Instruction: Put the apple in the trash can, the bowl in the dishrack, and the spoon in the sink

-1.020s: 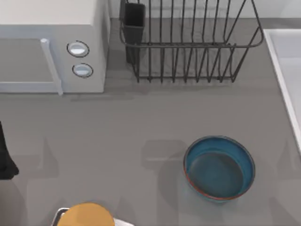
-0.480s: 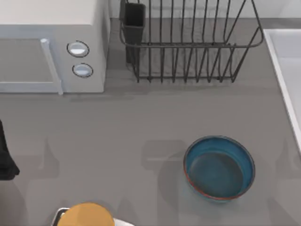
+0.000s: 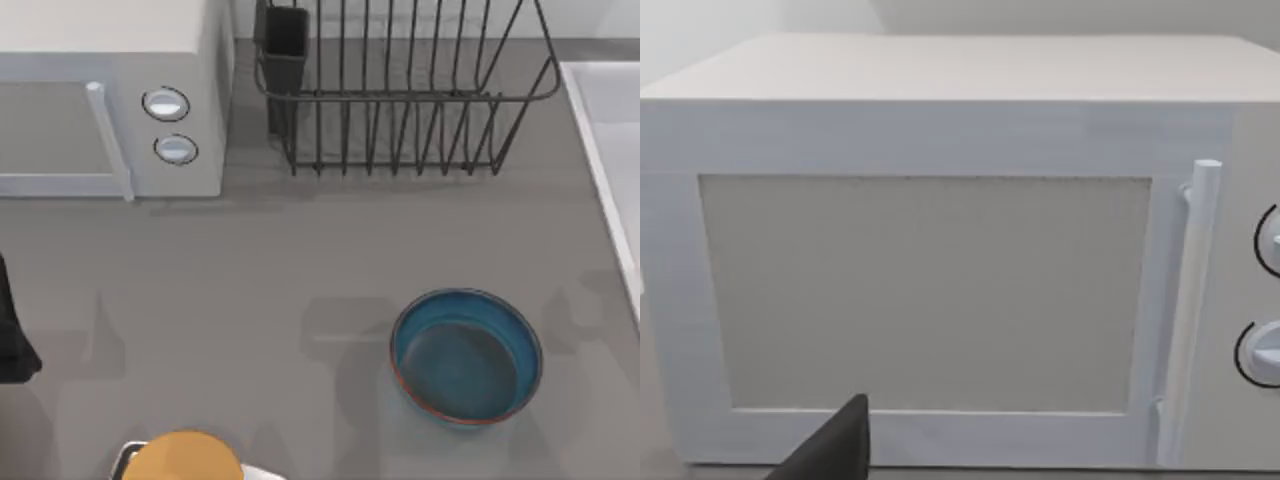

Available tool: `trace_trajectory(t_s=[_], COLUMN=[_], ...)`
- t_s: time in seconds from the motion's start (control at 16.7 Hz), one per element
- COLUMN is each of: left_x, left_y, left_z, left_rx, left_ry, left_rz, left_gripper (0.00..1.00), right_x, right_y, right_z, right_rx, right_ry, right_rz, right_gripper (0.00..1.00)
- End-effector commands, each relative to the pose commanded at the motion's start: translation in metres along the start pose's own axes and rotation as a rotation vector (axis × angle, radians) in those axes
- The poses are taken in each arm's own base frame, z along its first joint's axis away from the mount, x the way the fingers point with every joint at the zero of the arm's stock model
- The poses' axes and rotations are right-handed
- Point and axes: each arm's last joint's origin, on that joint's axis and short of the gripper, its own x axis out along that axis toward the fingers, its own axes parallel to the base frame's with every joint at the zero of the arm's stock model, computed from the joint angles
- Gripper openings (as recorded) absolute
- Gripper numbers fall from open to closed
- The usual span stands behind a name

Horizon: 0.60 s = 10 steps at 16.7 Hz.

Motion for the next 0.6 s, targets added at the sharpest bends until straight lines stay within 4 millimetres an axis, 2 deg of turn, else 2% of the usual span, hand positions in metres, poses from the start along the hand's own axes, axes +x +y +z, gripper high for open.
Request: trace_trajectory(t_s=[0.3, 0.6], left_x=[0.000, 0.000], left_y=[0.000, 0.000], left_z=[0.000, 0.000], left_rx=[0.000, 0.000], left_ry=[0.000, 0.000], left_rz=[0.000, 0.000], left_gripper=[1.00, 1.00], right_x=[0.054, 0.104], right_y=[0.037, 0.079], right_z=[0.040, 0.056], right_rx=[0.045, 0.035], right_ry=[0.532, 0.876], right_rz=[-0.031, -0.124], right_gripper=[1.00, 1.00])
